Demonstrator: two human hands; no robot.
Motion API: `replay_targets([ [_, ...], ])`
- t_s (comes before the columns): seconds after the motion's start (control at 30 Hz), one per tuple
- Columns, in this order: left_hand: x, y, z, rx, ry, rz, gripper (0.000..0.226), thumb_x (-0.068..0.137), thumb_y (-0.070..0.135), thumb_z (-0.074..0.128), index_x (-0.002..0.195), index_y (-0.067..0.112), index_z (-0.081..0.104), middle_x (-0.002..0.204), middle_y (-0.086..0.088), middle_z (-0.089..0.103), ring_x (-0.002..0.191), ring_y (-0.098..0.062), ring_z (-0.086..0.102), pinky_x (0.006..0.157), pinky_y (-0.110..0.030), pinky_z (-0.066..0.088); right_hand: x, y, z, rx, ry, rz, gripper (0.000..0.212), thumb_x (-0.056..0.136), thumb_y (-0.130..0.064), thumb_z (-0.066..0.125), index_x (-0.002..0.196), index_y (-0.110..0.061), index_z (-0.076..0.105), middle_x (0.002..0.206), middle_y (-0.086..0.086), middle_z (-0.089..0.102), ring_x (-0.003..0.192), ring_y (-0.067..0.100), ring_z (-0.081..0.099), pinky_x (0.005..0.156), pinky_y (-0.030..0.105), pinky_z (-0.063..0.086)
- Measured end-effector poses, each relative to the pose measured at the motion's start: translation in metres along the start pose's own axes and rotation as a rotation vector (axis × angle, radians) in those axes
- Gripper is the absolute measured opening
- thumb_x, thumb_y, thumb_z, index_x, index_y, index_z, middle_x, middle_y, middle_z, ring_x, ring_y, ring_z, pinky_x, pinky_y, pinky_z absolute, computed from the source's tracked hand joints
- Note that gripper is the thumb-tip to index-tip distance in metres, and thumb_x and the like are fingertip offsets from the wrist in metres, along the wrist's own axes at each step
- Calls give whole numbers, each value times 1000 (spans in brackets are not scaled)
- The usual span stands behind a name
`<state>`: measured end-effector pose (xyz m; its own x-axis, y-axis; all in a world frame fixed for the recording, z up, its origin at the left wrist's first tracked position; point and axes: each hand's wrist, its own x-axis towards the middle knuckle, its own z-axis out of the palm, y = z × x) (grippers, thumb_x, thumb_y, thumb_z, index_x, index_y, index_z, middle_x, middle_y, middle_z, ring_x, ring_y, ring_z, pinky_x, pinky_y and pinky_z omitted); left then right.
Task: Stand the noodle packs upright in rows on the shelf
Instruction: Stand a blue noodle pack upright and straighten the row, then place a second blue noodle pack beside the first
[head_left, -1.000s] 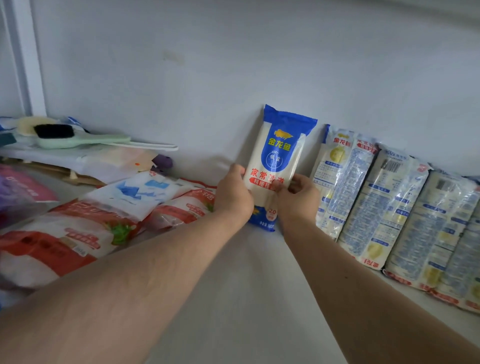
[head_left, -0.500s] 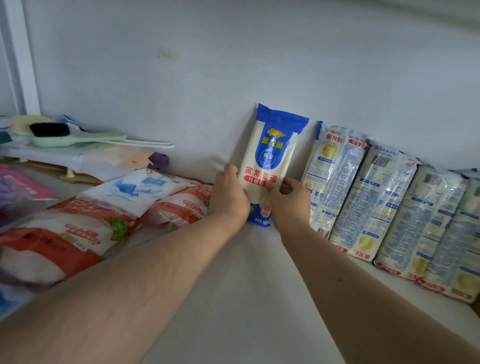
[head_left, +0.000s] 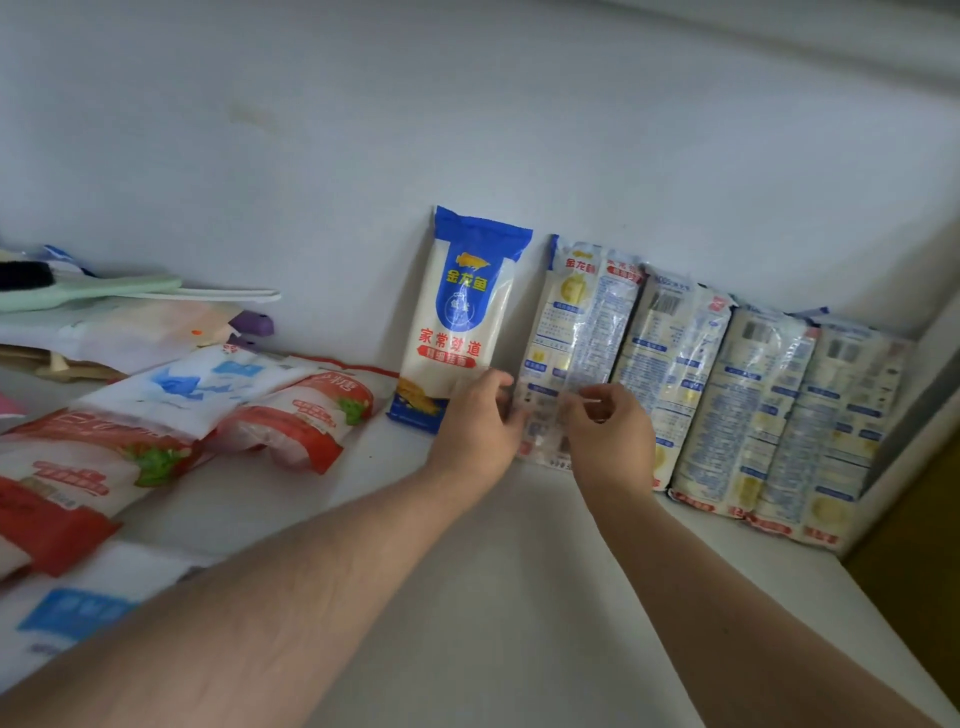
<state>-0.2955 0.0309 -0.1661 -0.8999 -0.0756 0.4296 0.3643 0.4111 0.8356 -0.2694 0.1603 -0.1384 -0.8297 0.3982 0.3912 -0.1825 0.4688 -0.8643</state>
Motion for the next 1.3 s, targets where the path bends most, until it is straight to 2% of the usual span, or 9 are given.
replay_targets([
  [0.13,3,11,21,-115,-20,-101,41,81,31,80,114,20,60,107,0,70,96,-16,69,84,-41,59,6,14,-22,-5,22,23,12,98,-24,65,107,-15,67,85,-7,67,69,7,61,62,26,50],
  [0.53,20,22,24,-106,-62,-320,41,73,17,88,107,10,66,108,-4,73,91,-19,67,84,-36,55,9,21,-45,-32,-72,38,19,101,-26,64,114,-13,67,95,-3,69,72,2,61,44,7,41],
  [0.63,10,26,20,-138,-29,-342,38,72,16,88,103,10,67,105,-5,74,91,-21,70,85,-39,58,5,18,-48,-37,-93,40,22,100,-27,65,117,-13,66,97,-4,69,75,1,61,53,13,41],
  [0.77,-6,32,5,-218,-43,-332,31,75,9,85,101,10,68,100,-5,75,83,-18,71,61,-26,56,-3,9,-49,12,-129,56,37,97,-34,69,127,-12,62,94,-10,64,78,-3,58,60,15,41],
  [0.9,-24,45,-16,-259,-71,-314,34,75,7,85,104,12,70,98,-2,77,87,-20,74,73,-39,62,-17,-6,-51,116,-200,106,64,92,-47,71,145,-15,51,122,-1,68,97,9,64,83,25,49],
  [1.0,-40,54,-34,-318,-96,-310,34,76,3,83,106,11,68,100,-4,77,89,-22,74,75,-44,63,-32,-22,-59,352,-270,164,97,65,-68,84,142,-18,55,130,-2,70,114,17,68,104,40,52],
  [1.07,-52,58,-45,-316,-105,-306,35,74,2,84,105,11,68,101,-4,77,89,-21,75,78,-45,62,-36,-27,-66,470,-327,196,110,47,-69,91,137,-14,61,123,3,76,112,21,73,104,46,55],
  [1.2,-74,66,-65,-261,-150,-293,34,72,3,86,96,17,68,99,-2,78,88,-17,74,77,-37,61,-49,-40,-78,460,-418,164,56,71,-33,88,116,-5,69,109,7,81,105,26,77,100,49,57],
  [1.3,-87,74,-75,-249,-179,-269,37,70,3,87,96,19,66,100,-1,77,85,-11,73,71,-26,59,-59,-46,-82,434,-366,158,38,81,-20,86,110,-4,69,105,8,81,101,27,77,98,52,58],
])
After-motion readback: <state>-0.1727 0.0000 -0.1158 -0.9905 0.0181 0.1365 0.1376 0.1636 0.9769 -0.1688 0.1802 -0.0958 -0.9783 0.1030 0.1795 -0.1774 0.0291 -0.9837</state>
